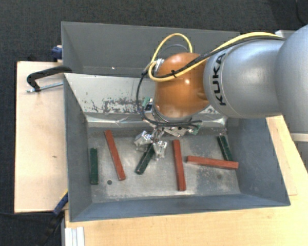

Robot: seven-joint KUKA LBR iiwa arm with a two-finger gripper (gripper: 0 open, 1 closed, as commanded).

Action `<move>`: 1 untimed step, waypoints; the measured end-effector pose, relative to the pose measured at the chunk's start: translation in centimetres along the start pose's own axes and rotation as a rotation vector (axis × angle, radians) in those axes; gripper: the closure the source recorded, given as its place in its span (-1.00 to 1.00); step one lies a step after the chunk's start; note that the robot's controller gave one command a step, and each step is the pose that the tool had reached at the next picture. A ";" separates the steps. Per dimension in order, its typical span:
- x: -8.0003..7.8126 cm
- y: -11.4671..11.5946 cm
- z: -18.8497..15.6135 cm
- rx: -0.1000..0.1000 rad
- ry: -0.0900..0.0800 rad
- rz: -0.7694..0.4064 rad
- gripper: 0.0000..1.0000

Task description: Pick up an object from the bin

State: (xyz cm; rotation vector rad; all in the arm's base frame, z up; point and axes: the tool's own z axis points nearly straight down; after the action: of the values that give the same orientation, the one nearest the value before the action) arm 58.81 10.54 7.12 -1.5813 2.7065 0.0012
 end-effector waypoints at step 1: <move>0.0 0.0 0.0 -0.001 0.000 0.000 1.00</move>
Offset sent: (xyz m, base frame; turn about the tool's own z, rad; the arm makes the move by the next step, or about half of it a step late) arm 0.0046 0.0296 0.0536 -0.1283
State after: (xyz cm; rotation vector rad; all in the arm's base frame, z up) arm 58.80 10.56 7.11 -1.5815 2.7068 0.0018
